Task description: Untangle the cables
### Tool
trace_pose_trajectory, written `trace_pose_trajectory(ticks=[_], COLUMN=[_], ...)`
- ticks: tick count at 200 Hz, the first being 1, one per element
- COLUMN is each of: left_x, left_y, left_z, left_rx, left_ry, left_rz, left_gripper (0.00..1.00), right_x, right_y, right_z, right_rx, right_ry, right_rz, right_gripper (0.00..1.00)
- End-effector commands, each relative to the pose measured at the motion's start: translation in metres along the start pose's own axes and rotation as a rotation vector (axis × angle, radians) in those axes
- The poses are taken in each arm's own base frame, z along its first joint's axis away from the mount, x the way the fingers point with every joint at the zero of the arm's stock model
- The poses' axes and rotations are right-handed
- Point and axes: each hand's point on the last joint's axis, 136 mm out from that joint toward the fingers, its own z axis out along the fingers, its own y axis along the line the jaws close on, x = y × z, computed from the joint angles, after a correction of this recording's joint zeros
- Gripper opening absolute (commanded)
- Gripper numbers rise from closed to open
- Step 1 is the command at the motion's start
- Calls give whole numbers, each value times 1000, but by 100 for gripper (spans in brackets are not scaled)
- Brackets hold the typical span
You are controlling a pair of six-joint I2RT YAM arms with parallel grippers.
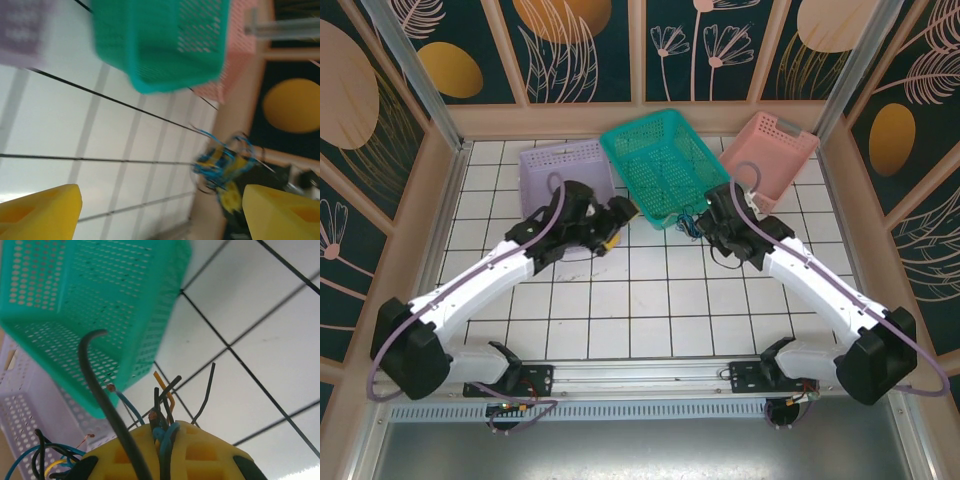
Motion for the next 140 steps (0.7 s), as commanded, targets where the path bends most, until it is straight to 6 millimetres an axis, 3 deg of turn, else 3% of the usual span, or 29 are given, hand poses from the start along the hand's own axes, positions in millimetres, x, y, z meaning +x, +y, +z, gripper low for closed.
trace_pose_trajectory(ticks=[1, 34, 69, 89, 115, 140], left_x=[14, 14, 24, 25, 25, 25], left_y=[-24, -50, -22, -17, -19, -24], left_z=[18, 36, 55, 64, 79, 84], left_rx=[72, 97, -9, -13, -3, 7], left_ry=[65, 97, 139, 150, 164, 170], left_rz=[-152, -159, -187, -195, -196, -184], left_gripper=[86, 88, 89, 89, 82, 64], right_x=[-3, 14, 20, 24, 28, 28], right_y=[33, 50, 58, 65, 69, 64], right_z=[-2, 1, 0, -3, -8, -11], right_rx=[-64, -92, -129, -164, -203, -207], right_ry=[-34, -4, 15, 29, 51, 60], right_rz=[-157, -221, -241, -245, -230, -191], right_gripper=[0, 0, 0, 0, 0, 0])
